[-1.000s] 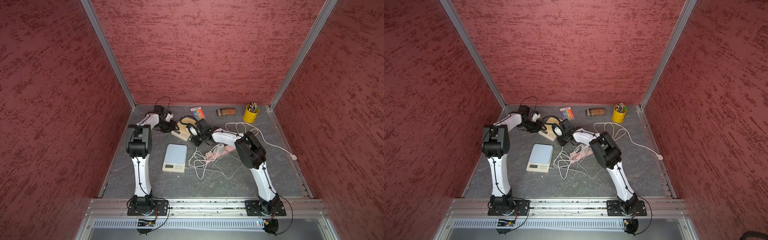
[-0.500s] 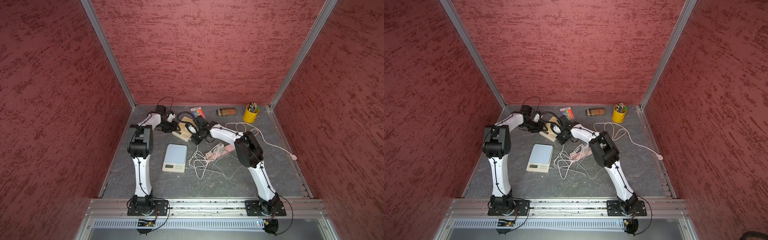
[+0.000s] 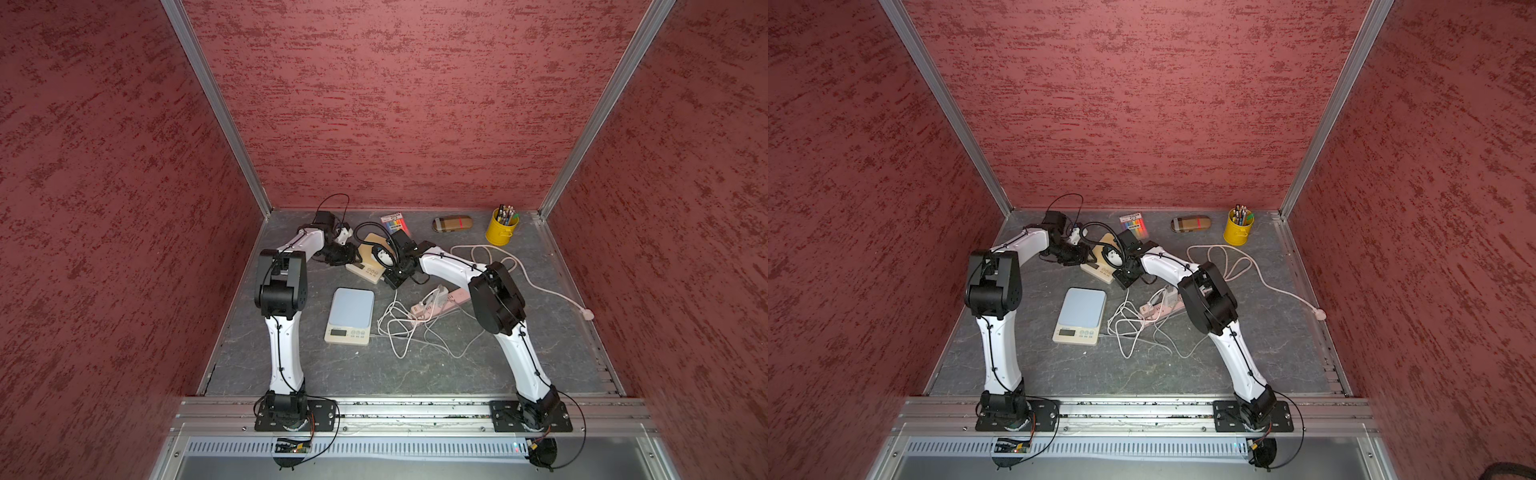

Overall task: Charge the electronic scale
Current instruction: Insert the charging cable into the electronic scale.

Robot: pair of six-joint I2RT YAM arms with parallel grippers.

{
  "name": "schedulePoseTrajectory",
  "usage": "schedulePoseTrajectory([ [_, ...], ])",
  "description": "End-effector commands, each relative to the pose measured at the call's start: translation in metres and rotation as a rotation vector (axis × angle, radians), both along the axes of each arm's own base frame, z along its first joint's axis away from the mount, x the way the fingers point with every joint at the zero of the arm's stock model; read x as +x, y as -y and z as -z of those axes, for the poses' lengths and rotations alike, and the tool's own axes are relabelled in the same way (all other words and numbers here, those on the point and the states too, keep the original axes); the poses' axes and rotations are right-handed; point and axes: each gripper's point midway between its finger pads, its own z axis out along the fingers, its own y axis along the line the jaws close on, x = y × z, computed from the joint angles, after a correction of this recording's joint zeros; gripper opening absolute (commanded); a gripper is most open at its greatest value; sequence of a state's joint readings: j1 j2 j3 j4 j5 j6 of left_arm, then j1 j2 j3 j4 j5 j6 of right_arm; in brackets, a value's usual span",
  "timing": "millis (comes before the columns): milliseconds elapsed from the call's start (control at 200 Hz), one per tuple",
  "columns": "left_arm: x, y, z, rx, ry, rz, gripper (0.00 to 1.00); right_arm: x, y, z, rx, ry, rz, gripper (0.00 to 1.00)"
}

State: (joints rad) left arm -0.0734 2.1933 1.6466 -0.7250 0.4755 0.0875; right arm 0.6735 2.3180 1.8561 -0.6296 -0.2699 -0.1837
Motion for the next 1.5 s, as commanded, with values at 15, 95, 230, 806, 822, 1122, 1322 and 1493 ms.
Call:
schedulePoseTrajectory([
  [15, -0.080, 0.060, 0.033, -0.084, -0.288, 0.128, 0.61, 0.032, -0.057, -0.052, 0.230, 0.182, -0.052, 0.00],
  [95, -0.083, 0.064, 0.034, -0.087, -0.294, 0.136, 0.61, 0.034, -0.059, -0.054, 0.238, 0.185, -0.062, 0.00],
  [230, -0.087, 0.068, 0.034, -0.091, -0.295, 0.147, 0.61, 0.035, -0.061, -0.053, 0.236, 0.191, -0.072, 0.00],
  [806, -0.056, 0.027, -0.002, -0.043, -0.176, 0.067, 0.65, 0.025, -0.019, -0.071, 0.143, 0.262, 0.009, 0.37],
  [822, -0.055, 0.026, -0.003, -0.042, -0.171, 0.067, 0.65, 0.024, -0.017, -0.071, 0.140, 0.261, 0.012, 0.39],
  [1122, -0.044, 0.014, -0.036, -0.023, -0.081, 0.051, 0.69, 0.010, -0.005, -0.117, 0.186, 0.305, 0.032, 0.47],
  [1322, -0.042, -0.008, -0.080, 0.015, 0.048, 0.008, 0.79, 0.014, 0.017, -0.195, 0.258, 0.464, 0.153, 0.54],
  [1493, -0.044, -0.022, -0.130, 0.039, 0.231, -0.018, 1.00, 0.027, 0.102, -0.250, 0.169, 0.728, 0.496, 0.81],
])
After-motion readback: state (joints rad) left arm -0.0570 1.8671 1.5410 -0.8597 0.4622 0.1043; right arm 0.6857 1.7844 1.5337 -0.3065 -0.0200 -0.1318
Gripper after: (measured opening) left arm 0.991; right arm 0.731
